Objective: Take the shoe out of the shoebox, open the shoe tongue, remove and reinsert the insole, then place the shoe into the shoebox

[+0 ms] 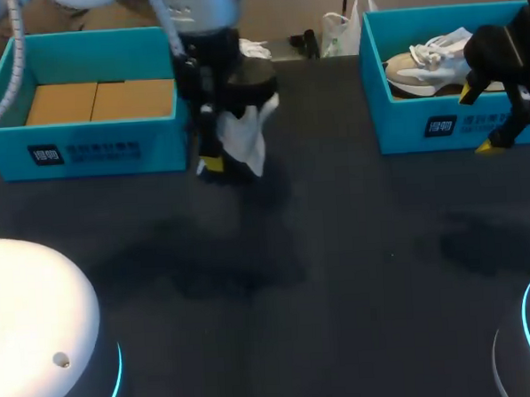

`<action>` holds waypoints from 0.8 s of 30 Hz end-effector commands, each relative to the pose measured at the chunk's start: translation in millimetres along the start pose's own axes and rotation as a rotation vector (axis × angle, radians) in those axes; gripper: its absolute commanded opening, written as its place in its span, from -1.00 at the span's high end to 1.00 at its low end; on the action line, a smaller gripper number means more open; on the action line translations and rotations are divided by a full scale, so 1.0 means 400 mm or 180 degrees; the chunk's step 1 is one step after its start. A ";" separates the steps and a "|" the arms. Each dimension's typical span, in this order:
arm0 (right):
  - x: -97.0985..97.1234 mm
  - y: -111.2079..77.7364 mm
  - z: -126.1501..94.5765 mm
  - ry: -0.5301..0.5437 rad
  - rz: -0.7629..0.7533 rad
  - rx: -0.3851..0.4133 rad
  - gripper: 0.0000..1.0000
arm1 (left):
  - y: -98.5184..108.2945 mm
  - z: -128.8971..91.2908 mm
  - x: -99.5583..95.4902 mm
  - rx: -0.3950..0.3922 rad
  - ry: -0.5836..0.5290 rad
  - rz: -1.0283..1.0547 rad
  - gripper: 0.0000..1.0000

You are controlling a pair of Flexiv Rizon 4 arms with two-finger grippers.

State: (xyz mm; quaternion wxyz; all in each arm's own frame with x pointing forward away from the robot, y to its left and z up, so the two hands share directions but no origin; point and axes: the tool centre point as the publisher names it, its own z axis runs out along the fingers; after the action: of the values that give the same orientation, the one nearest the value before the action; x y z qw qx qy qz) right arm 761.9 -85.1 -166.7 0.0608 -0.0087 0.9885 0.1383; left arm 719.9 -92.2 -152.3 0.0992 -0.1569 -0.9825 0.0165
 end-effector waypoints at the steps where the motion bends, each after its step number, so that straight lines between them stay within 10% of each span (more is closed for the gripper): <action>1: -0.004 0.001 0.002 0.0008 0.0003 0.0007 -1.00 | 0.107 -0.001 0.009 0.0168 -0.0019 0.0001 1.00; 24: -0.004 0.001 0.002 0.0008 0.0003 0.0007 -1.00 | 0.506 -0.031 -0.025 0.0389 -0.0158 0.0021 1.00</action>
State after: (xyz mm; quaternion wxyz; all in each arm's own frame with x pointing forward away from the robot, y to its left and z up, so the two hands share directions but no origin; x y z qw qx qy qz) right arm 761.9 -85.1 -166.7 0.0608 -0.0087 0.9885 0.1383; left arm 790.6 68.1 -155.3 0.0888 -0.1526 -0.9831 0.0480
